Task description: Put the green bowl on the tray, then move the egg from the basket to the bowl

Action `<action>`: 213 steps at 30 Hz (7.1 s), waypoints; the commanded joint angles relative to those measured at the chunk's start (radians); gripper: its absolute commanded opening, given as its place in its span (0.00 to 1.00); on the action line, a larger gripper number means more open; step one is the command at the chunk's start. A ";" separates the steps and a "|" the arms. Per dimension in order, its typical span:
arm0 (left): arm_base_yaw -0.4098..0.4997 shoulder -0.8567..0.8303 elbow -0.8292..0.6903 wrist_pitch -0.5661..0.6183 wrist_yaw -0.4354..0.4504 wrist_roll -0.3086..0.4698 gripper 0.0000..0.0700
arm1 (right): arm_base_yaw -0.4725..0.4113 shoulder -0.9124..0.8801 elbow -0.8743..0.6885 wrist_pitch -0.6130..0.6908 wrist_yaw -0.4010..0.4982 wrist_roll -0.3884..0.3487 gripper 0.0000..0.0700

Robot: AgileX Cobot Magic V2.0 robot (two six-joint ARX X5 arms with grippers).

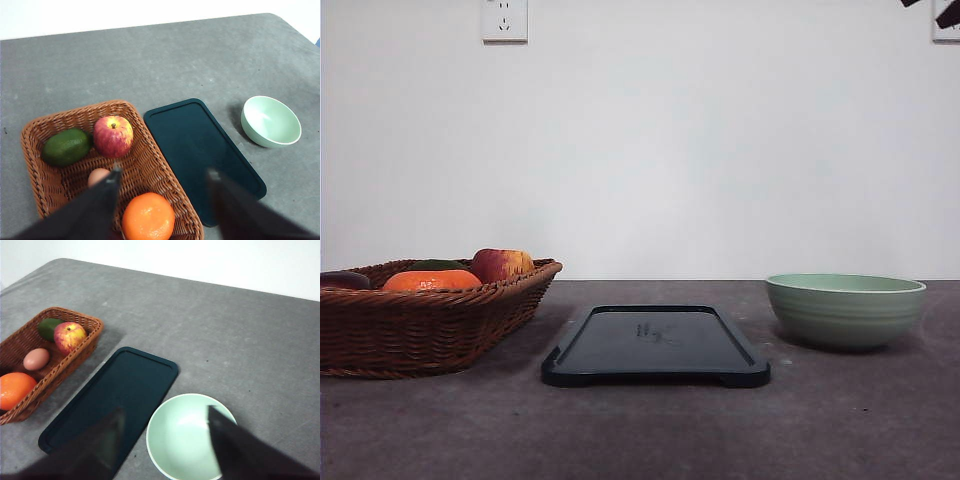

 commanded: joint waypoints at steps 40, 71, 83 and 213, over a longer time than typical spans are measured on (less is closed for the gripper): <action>-0.002 0.006 0.023 0.016 0.008 0.014 0.60 | 0.006 0.772 0.403 -0.364 0.241 0.146 0.53; -0.002 0.006 0.023 0.015 0.008 0.014 0.60 | 0.027 0.958 0.463 -0.448 0.259 0.117 0.01; -0.002 0.006 0.023 0.015 0.008 0.014 0.60 | 0.203 0.962 0.710 -0.653 0.296 0.114 0.01; -0.183 0.890 0.155 0.135 -0.484 -0.283 0.56 | 0.474 -0.058 -0.340 0.167 0.286 0.174 0.32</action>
